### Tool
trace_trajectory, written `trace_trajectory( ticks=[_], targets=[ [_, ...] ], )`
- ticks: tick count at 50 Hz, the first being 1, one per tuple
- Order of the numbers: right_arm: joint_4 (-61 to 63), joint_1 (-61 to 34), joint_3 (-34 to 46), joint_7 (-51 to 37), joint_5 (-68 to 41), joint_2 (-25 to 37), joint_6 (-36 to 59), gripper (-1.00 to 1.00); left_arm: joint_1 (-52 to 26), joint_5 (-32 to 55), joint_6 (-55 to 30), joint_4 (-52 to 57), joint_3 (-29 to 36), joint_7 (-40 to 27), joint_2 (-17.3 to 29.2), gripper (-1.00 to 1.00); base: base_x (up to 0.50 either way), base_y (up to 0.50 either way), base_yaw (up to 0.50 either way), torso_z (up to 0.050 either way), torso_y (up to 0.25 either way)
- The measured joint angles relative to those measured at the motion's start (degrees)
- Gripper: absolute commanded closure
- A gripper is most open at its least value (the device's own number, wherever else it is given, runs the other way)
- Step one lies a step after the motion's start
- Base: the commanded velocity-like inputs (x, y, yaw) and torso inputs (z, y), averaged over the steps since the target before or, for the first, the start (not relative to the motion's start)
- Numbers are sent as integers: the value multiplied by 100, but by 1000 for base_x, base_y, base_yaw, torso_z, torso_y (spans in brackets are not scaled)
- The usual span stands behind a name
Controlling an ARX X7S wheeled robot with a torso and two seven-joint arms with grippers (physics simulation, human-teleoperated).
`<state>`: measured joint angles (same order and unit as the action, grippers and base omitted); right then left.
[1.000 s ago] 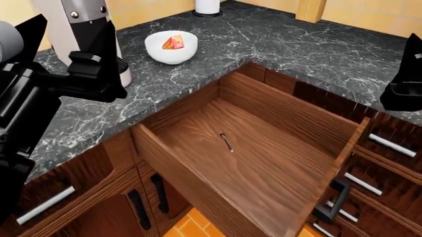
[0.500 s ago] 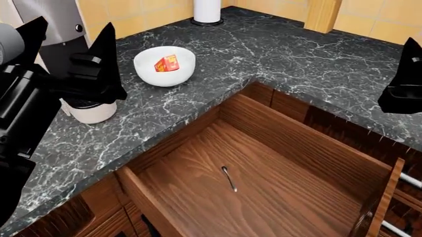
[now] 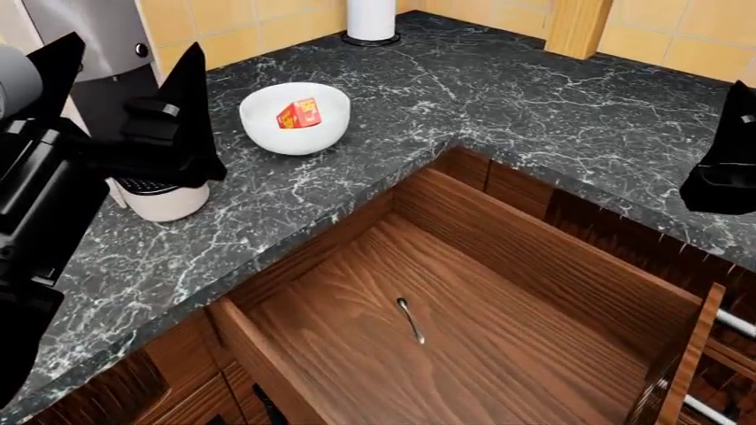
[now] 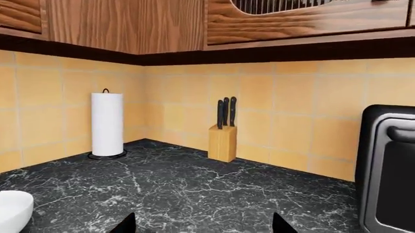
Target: Place the bar in the bowl and close the drawer.
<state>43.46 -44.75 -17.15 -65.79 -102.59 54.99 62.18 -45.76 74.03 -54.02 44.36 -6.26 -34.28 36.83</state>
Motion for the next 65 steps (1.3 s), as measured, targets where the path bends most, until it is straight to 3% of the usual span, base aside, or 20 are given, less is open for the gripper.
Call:
trace_trajectory(
  ticks=[33,51,65],
  targets=[
    [737,3189,-3093,1143,1035,-1113,510,-100,128,14,96,26,28,2,20,-100,0,0,0,0,0],
    [824,4446,-4034,2381,2334,-1916,581,-100,68,65,99,11,94,-56,21,-100,0,0,0,0,0],
    [766,5165,-4340,3126,3214,-2392,358,-100,84,29,125,0,155,-50,7,-100,0,0,0,0,0]
  ],
)
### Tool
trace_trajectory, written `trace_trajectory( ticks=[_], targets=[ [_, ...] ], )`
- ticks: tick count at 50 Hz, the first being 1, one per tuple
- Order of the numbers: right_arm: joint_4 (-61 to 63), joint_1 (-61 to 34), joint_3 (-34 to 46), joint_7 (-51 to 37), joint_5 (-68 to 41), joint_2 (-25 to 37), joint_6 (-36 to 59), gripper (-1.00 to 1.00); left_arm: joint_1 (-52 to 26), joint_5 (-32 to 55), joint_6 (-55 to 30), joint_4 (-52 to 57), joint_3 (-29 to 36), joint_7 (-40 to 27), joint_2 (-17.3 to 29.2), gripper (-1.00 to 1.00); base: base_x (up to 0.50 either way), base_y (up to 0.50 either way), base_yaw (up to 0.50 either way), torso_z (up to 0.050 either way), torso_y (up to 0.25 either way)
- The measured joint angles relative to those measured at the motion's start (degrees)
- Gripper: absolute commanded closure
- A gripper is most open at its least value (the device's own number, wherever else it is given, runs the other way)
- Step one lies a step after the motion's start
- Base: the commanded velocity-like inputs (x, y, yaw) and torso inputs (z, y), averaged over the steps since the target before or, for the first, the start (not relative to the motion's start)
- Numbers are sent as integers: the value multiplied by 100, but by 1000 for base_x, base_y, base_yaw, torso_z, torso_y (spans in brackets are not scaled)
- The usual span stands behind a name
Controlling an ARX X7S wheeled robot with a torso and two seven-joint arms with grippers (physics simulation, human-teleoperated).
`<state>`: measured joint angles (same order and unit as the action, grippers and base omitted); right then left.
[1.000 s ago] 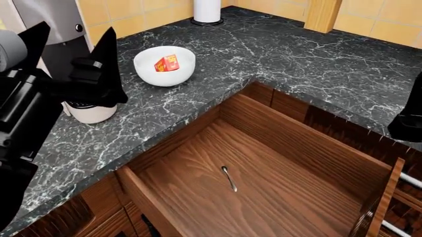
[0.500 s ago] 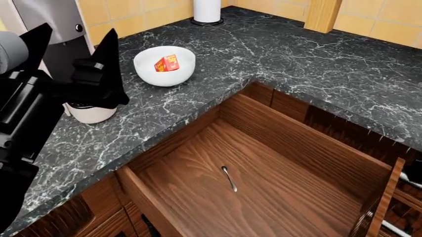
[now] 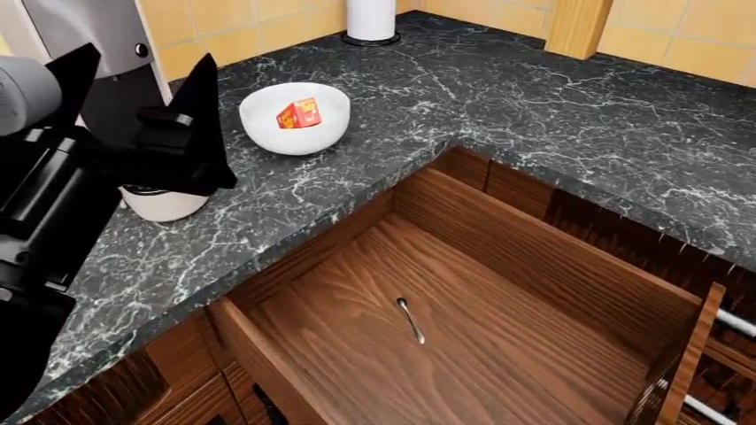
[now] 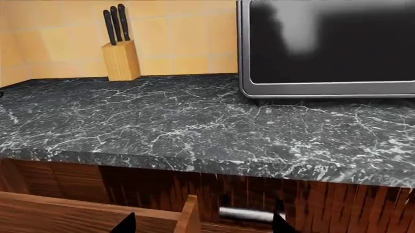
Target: Place the bar in the bowl and close the drawer.
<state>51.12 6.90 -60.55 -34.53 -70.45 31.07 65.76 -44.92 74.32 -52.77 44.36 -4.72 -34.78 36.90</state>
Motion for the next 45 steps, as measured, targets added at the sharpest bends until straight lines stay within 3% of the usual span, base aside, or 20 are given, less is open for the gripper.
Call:
trace_trajectory(
  ticks=[23,45],
  targets=[
    [-330,704,-366,741,870,-451,-495,-100,133,-108,84,5,75,47,-33,-100,0,0,0,0,0],
    [-542,964,-793,864,1055,-463,-645,-100,175,-130,137,16,111,51,-15,-100,0,0,0,0,0]
  ],
)
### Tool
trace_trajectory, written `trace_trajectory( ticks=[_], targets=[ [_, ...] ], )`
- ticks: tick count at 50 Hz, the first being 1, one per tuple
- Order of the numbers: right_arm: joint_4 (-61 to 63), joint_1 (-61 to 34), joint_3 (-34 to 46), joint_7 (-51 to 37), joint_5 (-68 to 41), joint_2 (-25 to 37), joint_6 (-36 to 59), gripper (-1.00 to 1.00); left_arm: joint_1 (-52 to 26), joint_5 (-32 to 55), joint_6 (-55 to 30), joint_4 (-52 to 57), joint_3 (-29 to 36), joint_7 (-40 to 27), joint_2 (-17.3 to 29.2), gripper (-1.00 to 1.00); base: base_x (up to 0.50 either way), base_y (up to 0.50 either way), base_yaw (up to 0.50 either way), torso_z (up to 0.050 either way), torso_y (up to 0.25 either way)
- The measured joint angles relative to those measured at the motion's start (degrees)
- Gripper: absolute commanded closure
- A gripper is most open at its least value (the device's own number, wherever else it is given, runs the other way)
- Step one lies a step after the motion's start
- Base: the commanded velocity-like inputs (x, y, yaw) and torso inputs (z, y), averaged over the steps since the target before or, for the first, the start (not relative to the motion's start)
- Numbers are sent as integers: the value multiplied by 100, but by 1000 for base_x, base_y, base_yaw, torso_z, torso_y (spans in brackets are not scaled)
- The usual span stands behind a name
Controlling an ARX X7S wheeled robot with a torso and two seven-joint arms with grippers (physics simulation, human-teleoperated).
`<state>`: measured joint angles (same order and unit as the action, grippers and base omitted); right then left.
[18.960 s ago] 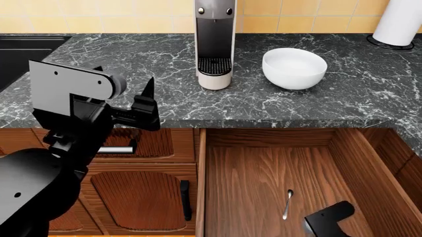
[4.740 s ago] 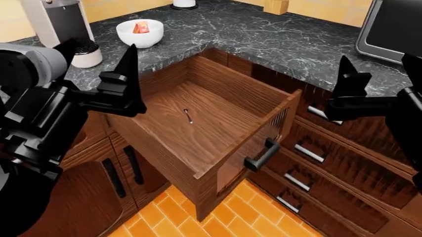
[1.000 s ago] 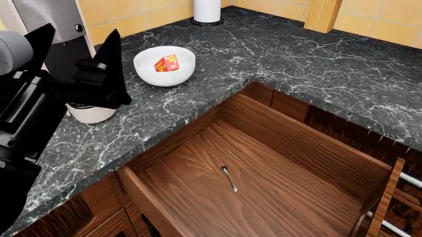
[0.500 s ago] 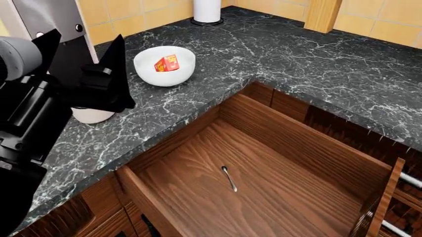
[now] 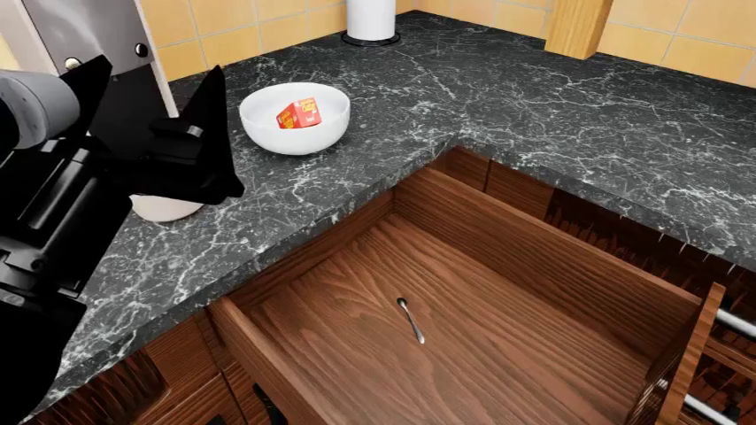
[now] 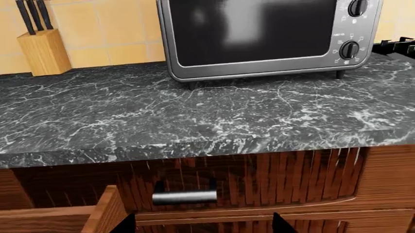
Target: Place the bar in the bowl and close the drawer.
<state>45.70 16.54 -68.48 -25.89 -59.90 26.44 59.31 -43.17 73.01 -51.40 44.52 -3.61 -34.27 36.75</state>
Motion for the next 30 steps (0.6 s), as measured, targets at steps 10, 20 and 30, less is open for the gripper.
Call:
trace_trajectory(
  ticks=[10,20,30],
  targets=[
    [-169,145,17,109,347,-134,-198,-100,9,-13,21,-4,25,1,2,-100,0,0,0,0,0],
    [-448,275,181,313,777,-293,-493,-100,13,-22,39,-4,50,0,5,-100,0,0,0,0,0],
    [-768,351,484,488,1229,-455,-809,-100,15,-36,52,-10,86,-2,6,-100,0,0,0,0,0]
  ],
)
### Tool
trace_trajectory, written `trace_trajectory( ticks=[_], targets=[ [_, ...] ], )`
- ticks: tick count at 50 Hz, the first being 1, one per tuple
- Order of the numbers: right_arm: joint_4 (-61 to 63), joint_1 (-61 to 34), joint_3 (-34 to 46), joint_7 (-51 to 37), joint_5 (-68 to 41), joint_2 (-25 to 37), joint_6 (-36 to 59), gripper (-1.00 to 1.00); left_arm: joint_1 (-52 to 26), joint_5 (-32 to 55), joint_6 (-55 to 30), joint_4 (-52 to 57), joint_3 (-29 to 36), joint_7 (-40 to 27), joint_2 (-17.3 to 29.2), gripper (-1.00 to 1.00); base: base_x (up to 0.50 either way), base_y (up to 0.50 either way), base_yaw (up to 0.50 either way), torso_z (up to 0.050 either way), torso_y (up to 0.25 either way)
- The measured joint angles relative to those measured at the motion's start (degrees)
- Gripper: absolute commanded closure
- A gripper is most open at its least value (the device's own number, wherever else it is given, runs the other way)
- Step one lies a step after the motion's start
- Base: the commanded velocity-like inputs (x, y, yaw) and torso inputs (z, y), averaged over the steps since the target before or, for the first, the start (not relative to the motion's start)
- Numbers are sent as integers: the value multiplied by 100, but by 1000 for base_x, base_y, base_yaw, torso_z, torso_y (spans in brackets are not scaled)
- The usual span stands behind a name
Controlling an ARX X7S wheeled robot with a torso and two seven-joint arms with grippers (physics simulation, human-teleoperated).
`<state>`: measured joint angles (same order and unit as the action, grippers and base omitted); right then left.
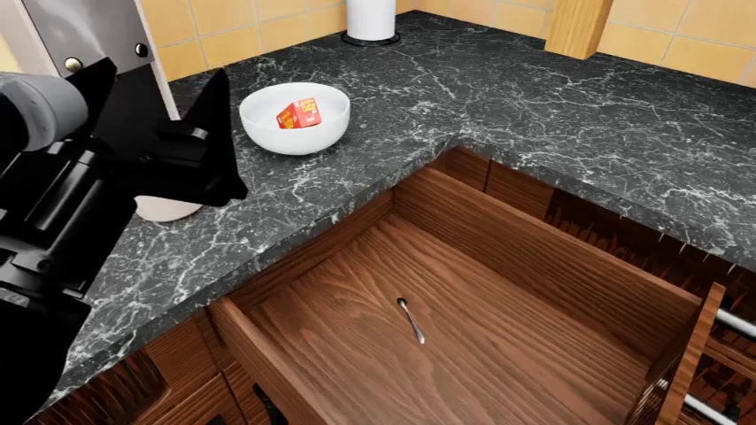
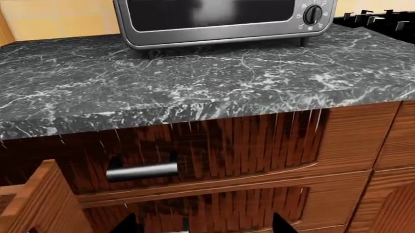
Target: Place the bar in the bowl and close the drawer.
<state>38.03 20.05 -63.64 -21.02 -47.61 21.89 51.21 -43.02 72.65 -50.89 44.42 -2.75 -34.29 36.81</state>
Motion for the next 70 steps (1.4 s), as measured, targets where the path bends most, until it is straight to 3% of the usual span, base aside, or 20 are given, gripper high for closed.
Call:
trace_trajectory(
  ticks=[32,70],
  targets=[
    [-1450,-39,1156,519,1261,-499,-1153,-100,-150,152,-22,-34,84,-124,28,-100,0,0,0,0,0],
    [-1855,-928,2907,550,1774,-572,-1248,-100,16,59,130,-47,90,-31,56,-100,0,0,0,0,0]
  ],
)
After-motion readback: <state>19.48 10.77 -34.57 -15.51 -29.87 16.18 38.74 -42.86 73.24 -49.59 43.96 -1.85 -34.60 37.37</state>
